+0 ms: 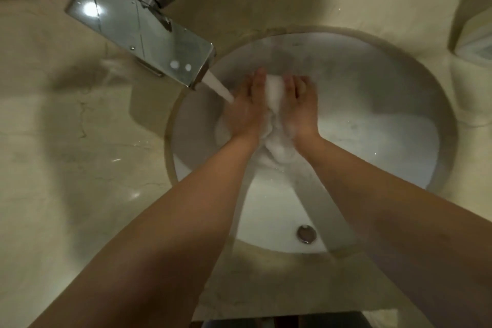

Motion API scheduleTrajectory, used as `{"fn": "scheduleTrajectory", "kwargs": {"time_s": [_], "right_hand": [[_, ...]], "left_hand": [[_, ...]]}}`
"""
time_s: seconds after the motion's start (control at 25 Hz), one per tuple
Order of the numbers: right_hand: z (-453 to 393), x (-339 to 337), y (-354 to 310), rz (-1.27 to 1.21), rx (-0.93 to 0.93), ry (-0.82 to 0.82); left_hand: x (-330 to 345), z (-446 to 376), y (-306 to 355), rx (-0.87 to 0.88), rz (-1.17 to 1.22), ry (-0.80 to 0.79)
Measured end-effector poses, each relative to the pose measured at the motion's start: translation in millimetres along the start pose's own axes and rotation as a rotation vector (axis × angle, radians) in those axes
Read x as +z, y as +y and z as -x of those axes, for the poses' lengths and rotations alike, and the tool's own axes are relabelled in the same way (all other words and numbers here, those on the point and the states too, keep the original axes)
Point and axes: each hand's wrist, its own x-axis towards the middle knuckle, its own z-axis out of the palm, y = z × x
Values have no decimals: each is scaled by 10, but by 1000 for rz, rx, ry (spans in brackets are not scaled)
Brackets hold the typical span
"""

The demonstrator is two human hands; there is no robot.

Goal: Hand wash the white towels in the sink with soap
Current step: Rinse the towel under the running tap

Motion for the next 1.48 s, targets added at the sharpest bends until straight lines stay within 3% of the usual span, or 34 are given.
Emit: {"fn": "scheduleTrajectory", "kwargs": {"time_s": [0.12, 0.28, 0.4, 0.56, 0.68, 0.88, 1.08, 1.2, 1.36, 1.48], "right_hand": [[287, 3, -206, -131, 28, 39], [531, 79, -457, -331, 37, -124], [499, 88, -558, -398, 57, -228], [454, 159, -538, -384, 142, -269], [433, 178, -526, -211, 139, -215], [395, 221, -403, -256, 150, -107], [293, 253, -95, -117, 50, 26], [272, 235, 15, -119, 23, 31], [166, 290, 99, -107, -43, 16], [104, 375, 77, -19, 22, 48]], "left_hand": [[-124, 124, 169, -57, 235, 144], [-326, 279, 237, -231, 523, 236], [-514, 306, 102, -103, 467, 276], [-624, 217, -70, 21, 382, 202], [-549, 305, -94, 36, 343, 157], [-350, 284, -245, 93, 389, 79], [-114, 129, -416, 310, 169, 255], [-28, -30, -431, 305, 193, 168], [68, -133, -489, 274, 235, 213], [118, -175, -498, 265, 281, 232]]}}
